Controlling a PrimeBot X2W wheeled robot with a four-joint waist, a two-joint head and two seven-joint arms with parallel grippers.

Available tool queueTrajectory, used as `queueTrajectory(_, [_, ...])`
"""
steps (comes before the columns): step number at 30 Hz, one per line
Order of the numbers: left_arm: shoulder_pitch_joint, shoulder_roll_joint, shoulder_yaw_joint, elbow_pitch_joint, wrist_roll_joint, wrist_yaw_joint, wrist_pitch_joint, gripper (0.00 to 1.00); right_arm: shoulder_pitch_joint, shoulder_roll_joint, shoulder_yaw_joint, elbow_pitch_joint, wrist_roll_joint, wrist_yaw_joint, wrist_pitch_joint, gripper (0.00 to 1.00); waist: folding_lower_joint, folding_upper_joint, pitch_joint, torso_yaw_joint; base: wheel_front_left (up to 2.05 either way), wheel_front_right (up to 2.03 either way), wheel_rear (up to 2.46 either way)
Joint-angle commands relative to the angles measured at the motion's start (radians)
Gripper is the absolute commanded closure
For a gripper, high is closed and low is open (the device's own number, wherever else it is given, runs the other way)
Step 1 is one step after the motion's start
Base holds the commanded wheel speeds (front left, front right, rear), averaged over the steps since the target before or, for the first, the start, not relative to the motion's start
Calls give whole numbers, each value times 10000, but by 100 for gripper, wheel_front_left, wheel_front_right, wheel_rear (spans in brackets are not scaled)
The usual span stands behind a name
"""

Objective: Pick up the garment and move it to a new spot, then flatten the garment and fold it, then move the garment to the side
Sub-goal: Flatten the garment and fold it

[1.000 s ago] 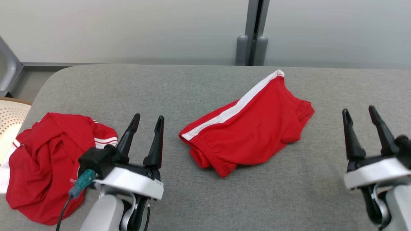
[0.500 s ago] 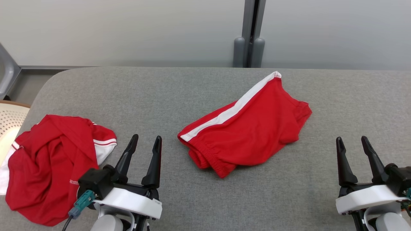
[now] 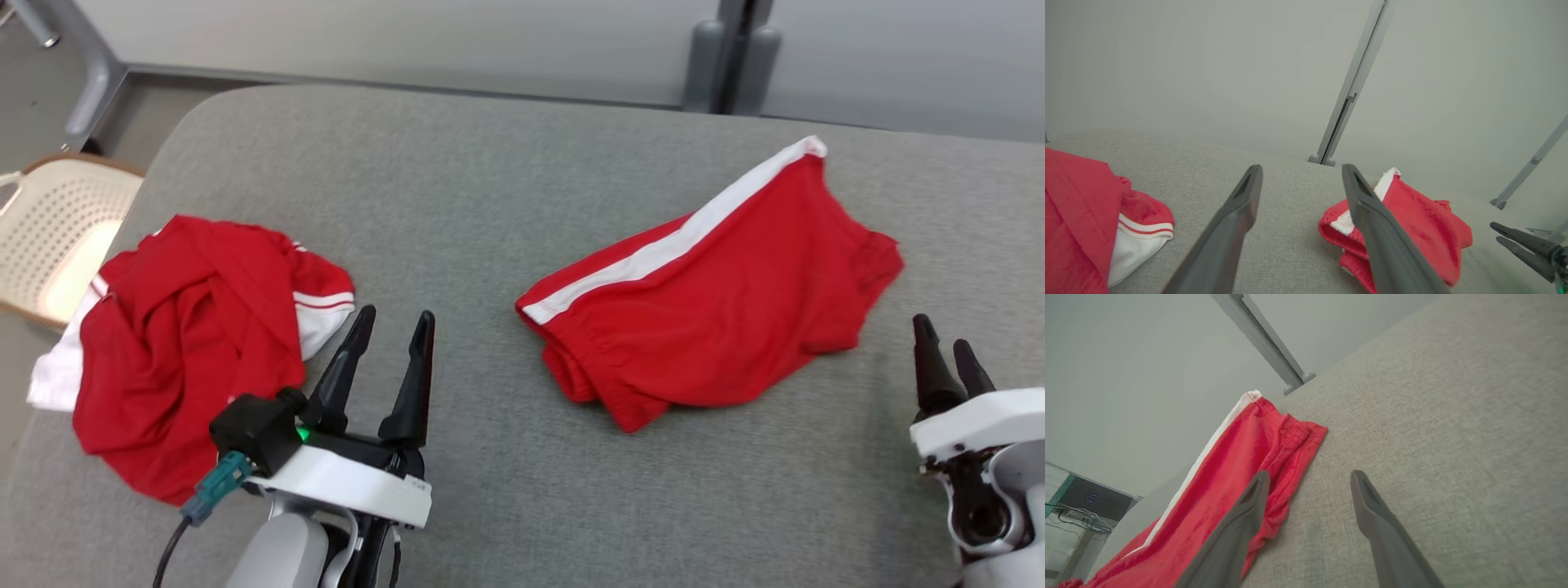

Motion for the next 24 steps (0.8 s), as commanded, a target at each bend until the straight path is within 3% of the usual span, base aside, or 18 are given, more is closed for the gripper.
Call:
queueTrajectory(1, [-257,34,6,-123,-151,-13,-16,0,-330,38,-325,181,374,3,350,0,0,0,490,538,0,0,0])
queueTrajectory(11, [-701,34,-391,-351,-330,23,-17,0,-1541,-146,-1295,1002,1065,28,2094,0,0,0,1280,1562,0,0,0])
queueTrajectory(24, [-727,33,-760,-474,-570,117,-17,0,-2490,18,-1870,2314,178,30,2925,0,0,0,1454,2056,0,0,0])
